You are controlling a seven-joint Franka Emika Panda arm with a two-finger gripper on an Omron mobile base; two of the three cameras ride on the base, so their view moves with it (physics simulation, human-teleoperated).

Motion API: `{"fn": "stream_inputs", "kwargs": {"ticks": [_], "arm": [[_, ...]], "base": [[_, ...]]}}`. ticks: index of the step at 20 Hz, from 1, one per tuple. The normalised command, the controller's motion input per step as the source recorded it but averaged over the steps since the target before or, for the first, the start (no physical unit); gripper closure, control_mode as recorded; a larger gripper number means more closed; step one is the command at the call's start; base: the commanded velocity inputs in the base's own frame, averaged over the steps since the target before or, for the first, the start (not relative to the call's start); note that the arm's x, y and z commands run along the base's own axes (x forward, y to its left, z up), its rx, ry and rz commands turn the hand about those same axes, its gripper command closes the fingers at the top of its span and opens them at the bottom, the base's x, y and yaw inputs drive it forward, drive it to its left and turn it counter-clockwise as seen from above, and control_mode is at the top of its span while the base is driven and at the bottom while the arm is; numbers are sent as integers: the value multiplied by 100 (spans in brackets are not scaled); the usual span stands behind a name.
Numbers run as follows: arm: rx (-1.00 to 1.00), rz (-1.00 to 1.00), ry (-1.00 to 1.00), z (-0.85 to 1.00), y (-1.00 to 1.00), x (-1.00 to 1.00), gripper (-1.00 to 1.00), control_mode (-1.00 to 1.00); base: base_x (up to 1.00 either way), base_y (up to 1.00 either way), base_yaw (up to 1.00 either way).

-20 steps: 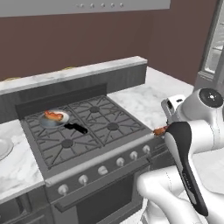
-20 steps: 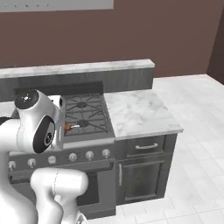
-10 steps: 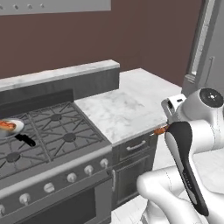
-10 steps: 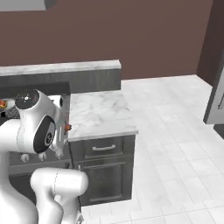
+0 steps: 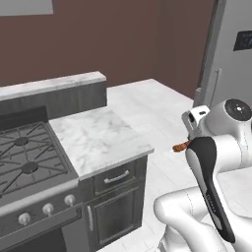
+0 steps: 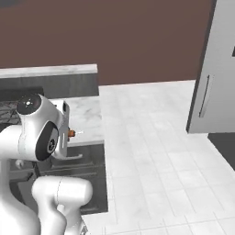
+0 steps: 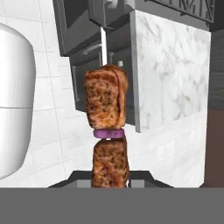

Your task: Place the cold items (lime and tomato) from the fridge in one tupperware on the dining counter. Place the warm items (hot dog and kebab skewer) in the stove area in another tupperware.

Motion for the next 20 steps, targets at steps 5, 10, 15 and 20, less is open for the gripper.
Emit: {"fn": "stream_inputs", "kwargs": {"ticks": [5,10,15,20], "arm": [[0,0,0,0,0,0,100,100],[0,0,0,0,0,0,100,100],[0,0,0,0,0,0,100,100],[0,0,0,0,0,0,100,100]], "base": [[7,-70,6],[12,-61,7],[17,-50,9],[24,-44,10]]}}
